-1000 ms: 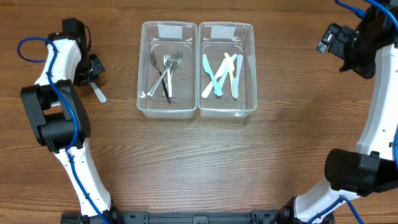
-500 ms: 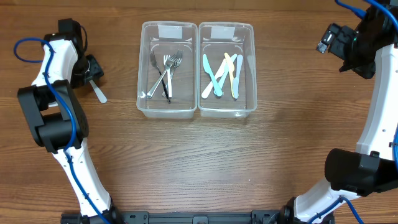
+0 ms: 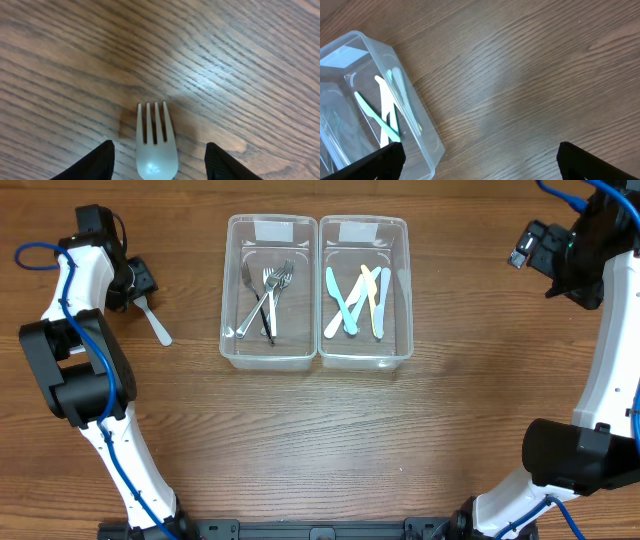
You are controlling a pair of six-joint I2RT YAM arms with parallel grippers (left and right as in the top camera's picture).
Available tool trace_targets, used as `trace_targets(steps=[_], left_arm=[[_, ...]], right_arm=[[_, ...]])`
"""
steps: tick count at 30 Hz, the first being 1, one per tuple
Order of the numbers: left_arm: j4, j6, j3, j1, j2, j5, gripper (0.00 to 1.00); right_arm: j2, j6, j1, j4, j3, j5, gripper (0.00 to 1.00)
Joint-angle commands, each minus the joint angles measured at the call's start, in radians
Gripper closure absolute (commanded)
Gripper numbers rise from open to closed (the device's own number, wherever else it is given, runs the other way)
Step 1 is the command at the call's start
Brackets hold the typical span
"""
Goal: Pack container
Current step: 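Lower the left gripper and close it on the white fork handle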
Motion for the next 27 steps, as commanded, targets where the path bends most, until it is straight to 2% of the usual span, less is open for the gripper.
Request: trace_targets(steps=[1, 7, 9, 13, 16, 18, 19, 23, 27], left_arm=[[0.0, 0.033, 0.026, 0.002, -0.019, 0.037, 0.46], [-0.013, 0.029, 0.025, 0.002, 0.002, 0.036, 0.64], [-0.015, 0.03, 0.025, 0.002, 0.003, 0.036, 0.67], [-0.025, 0.029, 0.025, 0.002, 0.003, 0.033, 0.64], [-0.029, 0.03, 0.025, 0.002, 0.004, 0.033, 0.51], [-0.036, 0.03, 0.025, 0.002, 0.004, 0.031, 0.34], [-0.039, 0.03, 0.025, 0.002, 0.004, 0.025, 0.32], [-0.048, 0.029, 0.025, 0.002, 0.008, 0.005, 0.36], [-0.055, 0.008, 0.025, 0.002, 0.011, -0.021, 0.47]], right_arm=[[0.001, 0.004, -0.002, -0.003, 0.003, 0.009, 0.0], [0.001, 0.004, -0.002, -0.005, 0.003, 0.009, 0.0], [0.001, 0.004, -0.002, -0.005, 0.003, 0.009, 0.0], [0.001, 0.004, -0.002, -0.006, 0.003, 0.009, 0.0], [0.001, 0.004, -0.002, -0.01, 0.003, 0.009, 0.0], [0.001, 0.004, -0.002, -0.013, 0.003, 0.009, 0.0], [0.001, 0.004, -0.002, -0.013, 0.003, 0.009, 0.0], [0.001, 0.004, -0.002, -0.017, 0.003, 0.009, 0.0], [0.001, 0.004, -0.002, -0.017, 0.003, 0.009, 0.0]])
